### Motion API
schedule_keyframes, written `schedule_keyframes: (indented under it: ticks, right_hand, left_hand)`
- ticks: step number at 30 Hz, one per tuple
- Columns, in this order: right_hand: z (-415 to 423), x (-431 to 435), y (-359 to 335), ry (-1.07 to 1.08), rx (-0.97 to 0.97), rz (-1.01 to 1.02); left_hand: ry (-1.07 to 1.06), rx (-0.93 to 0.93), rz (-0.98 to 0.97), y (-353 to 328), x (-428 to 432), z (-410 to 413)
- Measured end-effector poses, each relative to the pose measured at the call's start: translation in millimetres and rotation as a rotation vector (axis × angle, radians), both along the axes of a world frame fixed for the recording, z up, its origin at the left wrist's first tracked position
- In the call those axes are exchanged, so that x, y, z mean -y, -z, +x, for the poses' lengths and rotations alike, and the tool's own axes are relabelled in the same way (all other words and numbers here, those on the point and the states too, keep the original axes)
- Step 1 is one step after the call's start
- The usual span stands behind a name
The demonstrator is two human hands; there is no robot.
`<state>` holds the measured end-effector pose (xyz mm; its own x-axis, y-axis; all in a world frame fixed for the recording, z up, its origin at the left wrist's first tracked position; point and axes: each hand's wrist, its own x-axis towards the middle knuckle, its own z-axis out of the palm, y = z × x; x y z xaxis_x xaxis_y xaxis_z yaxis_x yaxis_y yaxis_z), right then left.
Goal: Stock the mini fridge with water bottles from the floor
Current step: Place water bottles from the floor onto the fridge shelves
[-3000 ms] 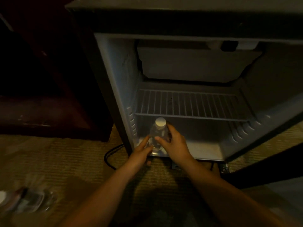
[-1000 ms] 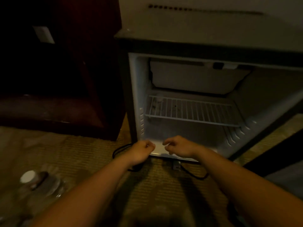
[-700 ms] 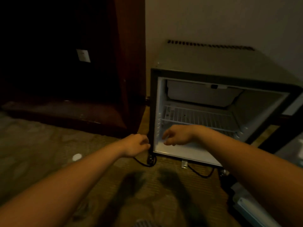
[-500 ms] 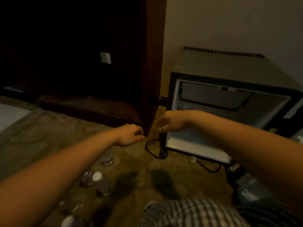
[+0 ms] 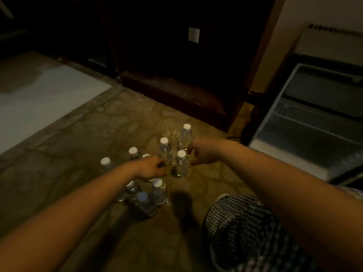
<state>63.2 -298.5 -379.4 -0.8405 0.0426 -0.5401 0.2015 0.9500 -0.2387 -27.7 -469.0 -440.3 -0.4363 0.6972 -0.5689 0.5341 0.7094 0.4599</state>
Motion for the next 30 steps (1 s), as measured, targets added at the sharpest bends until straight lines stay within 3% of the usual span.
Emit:
schedule_keyframes:
  ticks: [10,19,25,30]
  right_hand:
    - [-17.1,75.7,97.0,-0.013,-0.034,-0.048]
    - [-36.9,90.6,140.3,0.083,0.05,-0.128]
    - [-44.9,108.9,153.6,-0.083,0.001,0.068]
    - [-47.0,98.6,149.0,-0.064,0.053,0.024]
  left_hand:
    - [-0.19,0.144,-0.036,65.3,49.7,12.0]
    - [-0.193,0.227,-0.037,98.0,50.2,-8.3]
    - [-0.255,0.287,-0.053,111.4,48.3,-18.3]
    - [-0.292,0.341,0.01,116.0,43.0,-18.5]
